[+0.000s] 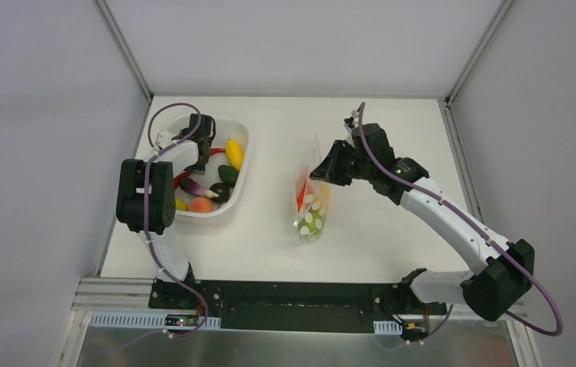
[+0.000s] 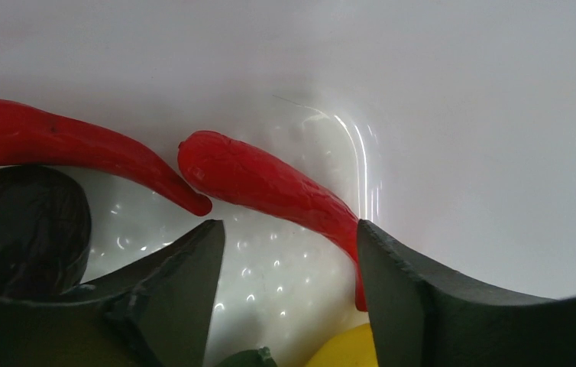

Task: Place the food in the zip-top bag and seal the zipper
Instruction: Pick up the fake vegetable from the bin.

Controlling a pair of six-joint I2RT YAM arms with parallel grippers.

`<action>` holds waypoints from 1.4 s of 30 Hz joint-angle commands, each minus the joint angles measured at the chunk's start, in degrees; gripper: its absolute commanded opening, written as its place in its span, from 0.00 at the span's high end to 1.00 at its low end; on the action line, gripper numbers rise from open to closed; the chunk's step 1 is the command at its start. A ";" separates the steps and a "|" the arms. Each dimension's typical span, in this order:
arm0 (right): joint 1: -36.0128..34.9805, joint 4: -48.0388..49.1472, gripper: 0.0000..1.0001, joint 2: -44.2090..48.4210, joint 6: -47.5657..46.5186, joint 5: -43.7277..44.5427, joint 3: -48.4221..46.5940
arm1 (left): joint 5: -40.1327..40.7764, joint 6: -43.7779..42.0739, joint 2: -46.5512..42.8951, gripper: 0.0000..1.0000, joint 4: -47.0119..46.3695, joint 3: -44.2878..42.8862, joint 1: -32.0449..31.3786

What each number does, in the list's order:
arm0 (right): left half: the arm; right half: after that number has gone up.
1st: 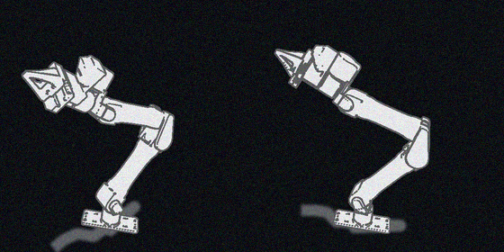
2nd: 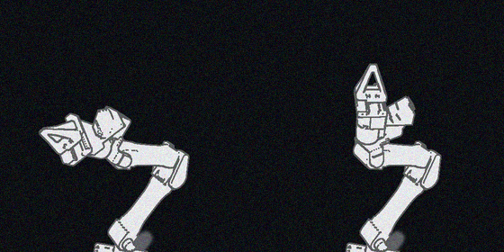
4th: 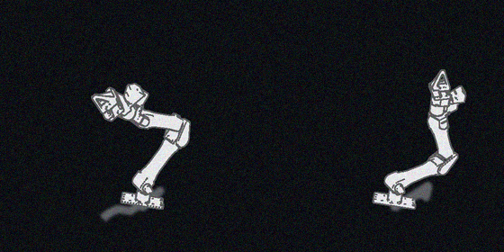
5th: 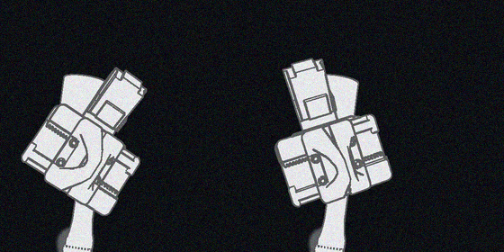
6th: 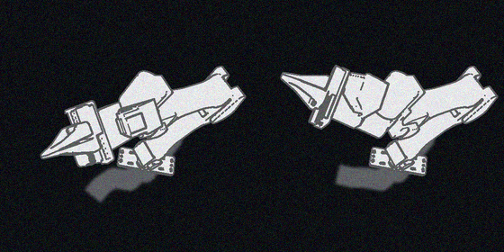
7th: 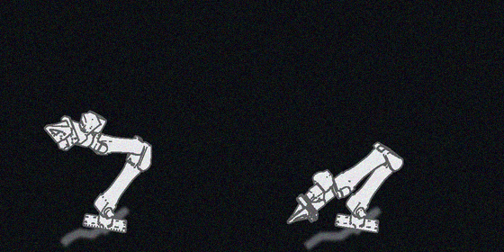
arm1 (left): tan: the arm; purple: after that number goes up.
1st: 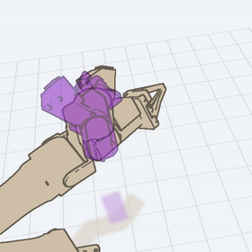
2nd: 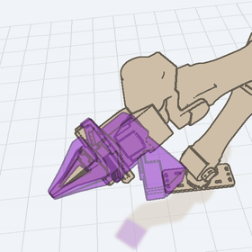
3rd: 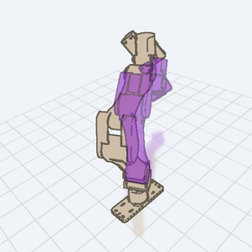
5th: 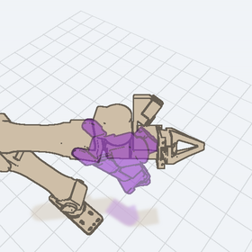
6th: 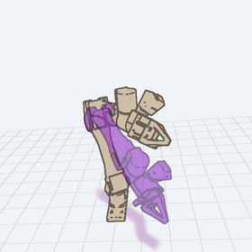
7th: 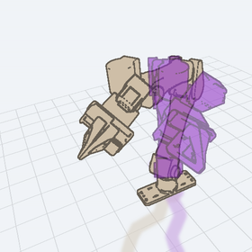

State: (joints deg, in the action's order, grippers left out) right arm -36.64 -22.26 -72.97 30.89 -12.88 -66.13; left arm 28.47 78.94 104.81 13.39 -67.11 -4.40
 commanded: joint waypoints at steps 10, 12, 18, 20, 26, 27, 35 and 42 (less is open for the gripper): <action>-0.28 1.29 1.00 -0.59 -0.31 -0.83 -0.23 | -3.80 7.65 5.17 0.30 12.53 -6.05 2.49; -0.27 1.43 1.00 -0.80 -0.20 -0.97 -0.14 | -4.02 7.38 5.74 0.30 14.44 -7.30 2.47; -0.27 1.35 1.00 -0.86 -0.09 -1.21 -0.06 | -4.35 7.71 7.12 0.30 19.90 -10.06 2.52; -0.30 1.37 1.00 -0.57 -0.14 -1.11 -0.05 | -4.16 7.92 8.02 0.31 23.33 -11.80 2.49; -0.29 1.26 1.00 -0.31 -0.13 -0.98 0.03 | -4.77 7.65 8.92 0.30 25.13 -14.04 2.48; -0.27 1.24 1.00 -0.26 -0.21 -1.00 0.03 | -4.41 7.87 9.18 0.30 26.78 -15.07 2.47; -0.22 0.91 1.00 -0.16 -0.47 -0.67 0.12 | -2.22 6.26 8.49 0.27 22.81 -16.02 2.54; -0.22 0.82 1.00 -0.72 -1.07 -0.25 -0.02 | 1.11 1.59 8.06 0.25 20.10 -17.74 2.49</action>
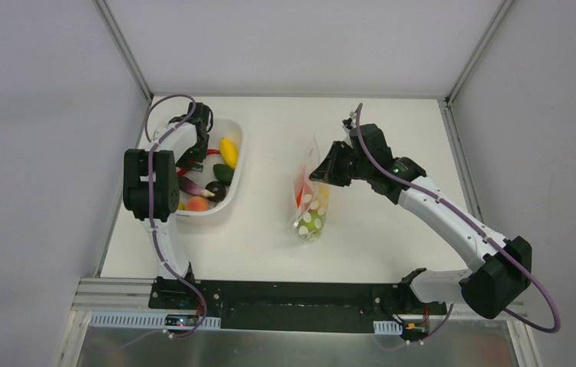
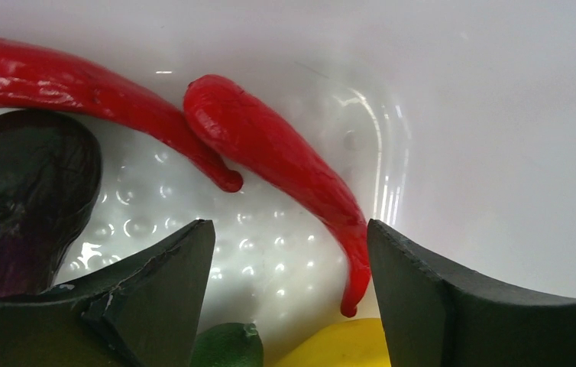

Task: Place the food in the zip-top bag and seal the zipper
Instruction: Pick up the fake vegetable from the bin.

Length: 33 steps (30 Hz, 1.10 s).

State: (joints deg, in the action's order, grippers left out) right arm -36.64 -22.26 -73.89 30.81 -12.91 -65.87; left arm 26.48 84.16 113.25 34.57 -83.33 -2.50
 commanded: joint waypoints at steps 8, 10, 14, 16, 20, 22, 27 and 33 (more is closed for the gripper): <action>-0.21 0.09 1.00 -0.29 -1.99 -0.40 -1.01 | -1.37 1.97 5.25 0.26 7.34 -5.56 0.92; -0.29 -0.21 1.00 -0.20 -2.29 -0.13 -1.04 | -3.17 2.81 6.18 0.27 8.09 -5.57 1.01; -0.20 -0.24 1.00 -0.20 -2.42 0.16 -0.83 | -4.74 3.16 6.64 0.31 9.71 -5.64 0.93; -0.21 -0.19 1.00 -0.37 -2.49 -0.13 -0.84 | -4.87 2.78 6.07 0.35 9.21 -4.93 0.93; -0.27 -0.15 1.00 -0.49 -2.44 -0.57 -0.72 | -3.61 0.69 2.97 0.59 5.72 -1.51 0.92; -0.21 -0.04 1.00 -0.34 -2.42 -0.56 -0.67 | -3.21 -0.93 1.25 0.67 4.06 0.02 0.92; -0.26 0.10 1.00 -0.03 -2.24 -0.47 -0.52 | -4.12 -6.25 -4.79 0.96 -2.87 4.92 0.84; -0.23 0.51 1.00 0.37 -1.56 -0.04 -0.06 | -8.09 -16.51 -13.86 1.00 -10.67 9.43 0.31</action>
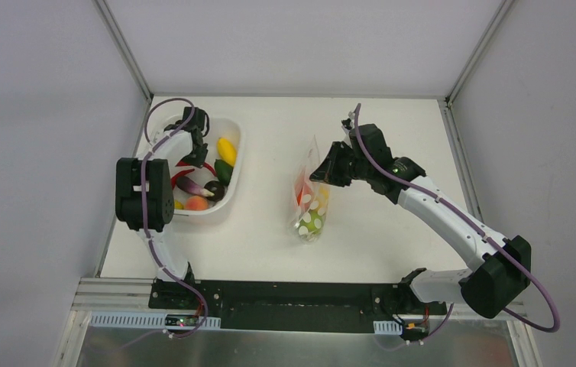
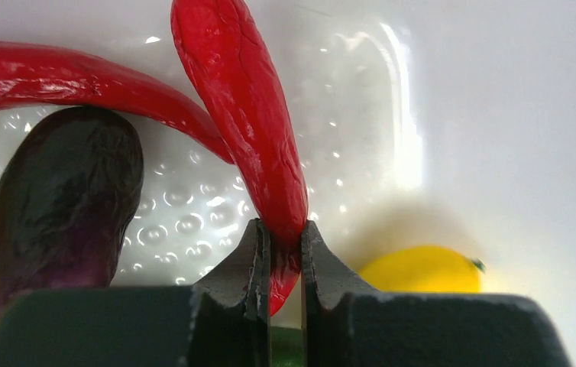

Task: Place the food in the zip-top bag and seal the zipper
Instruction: Pick up the fake vegetable from the bin, then place the fake vegetable in the zipper food storage bag.

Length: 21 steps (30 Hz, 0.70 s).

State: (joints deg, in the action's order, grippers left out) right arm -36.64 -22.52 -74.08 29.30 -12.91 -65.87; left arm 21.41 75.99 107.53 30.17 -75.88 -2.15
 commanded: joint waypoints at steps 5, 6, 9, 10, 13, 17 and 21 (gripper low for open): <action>-0.27 1.59 1.00 1.84 0.65 0.53 0.21 | -5.86 -15.19 -15.73 1.00 -9.85 5.21 -0.24; -0.23 1.69 1.00 2.04 0.78 0.59 0.21 | -6.45 -16.66 -17.15 1.00 -9.87 5.52 -0.37; -0.30 2.08 1.00 2.60 1.46 0.69 0.45 | -7.68 -20.37 -21.71 1.00 -9.94 6.97 -0.49; -0.27 2.13 1.00 2.75 1.66 0.62 0.47 | -8.72 -22.01 -23.38 1.00 -10.17 7.64 -0.59; -0.33 3.13 1.00 3.14 2.52 0.43 1.18 | -14.75 -26.48 -27.67 1.00 -11.10 8.83 -0.77; -0.30 4.52 1.00 3.12 3.29 0.26 1.62 | -28.20 -30.18 -33.39 1.00 -17.04 11.10 -1.85; -0.28 5.15 1.00 2.96 3.64 -0.04 1.45 | -36.95 -31.27 -39.71 1.00 -25.97 12.81 -5.31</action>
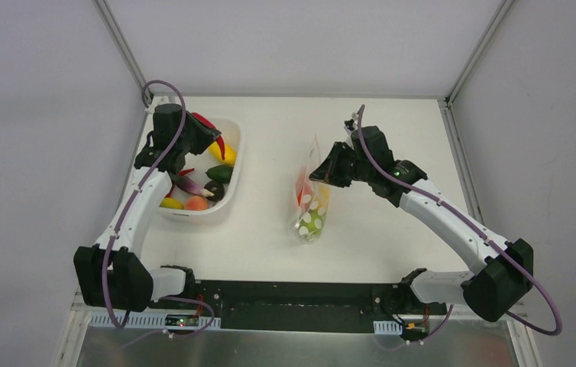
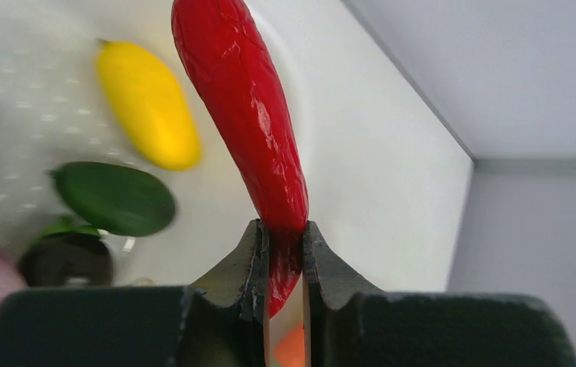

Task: Place the food in the zip-top bag and seal the zipper
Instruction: Place the fake vegetable in the zipper food storage bag.

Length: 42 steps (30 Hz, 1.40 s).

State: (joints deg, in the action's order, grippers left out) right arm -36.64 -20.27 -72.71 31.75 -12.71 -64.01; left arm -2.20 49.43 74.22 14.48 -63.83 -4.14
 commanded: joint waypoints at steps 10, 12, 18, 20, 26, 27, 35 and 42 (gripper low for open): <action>-0.59 5.33 1.00 3.63 2.36 0.71 -0.15 | -19.50 -15.20 -11.42 1.00 -13.71 -6.45 -23.90; -0.67 5.23 1.00 4.10 2.58 1.72 -0.08 | -19.52 -15.90 -10.95 1.00 -14.32 -6.22 -27.06; -0.84 6.09 1.00 5.45 3.56 3.35 0.91 | -12.30 -16.16 -10.14 1.00 -20.73 -1.52 -35.26; -0.89 6.73 1.00 6.07 3.80 3.57 1.37 | -11.47 -15.73 -9.14 1.00 -22.85 -0.28 -37.12; -0.89 7.36 1.00 6.84 3.87 4.42 1.95 | -10.05 -13.76 -6.42 1.00 -27.18 2.58 -40.59; -0.89 7.35 1.00 6.87 3.85 4.71 1.96 | -10.02 -13.11 -6.18 1.00 -28.08 3.13 -40.76; -0.91 7.55 1.00 8.51 3.76 7.55 2.66 | -10.41 -13.87 -5.14 1.00 -22.84 5.72 -41.62; -0.77 8.86 1.00 9.15 3.76 9.79 3.45 | -14.50 -16.20 -7.16 0.98 -21.76 11.22 -42.21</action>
State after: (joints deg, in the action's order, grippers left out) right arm -37.28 -15.57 -65.06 35.09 -4.82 -60.25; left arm -13.26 35.42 69.12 -7.29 -53.98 -45.56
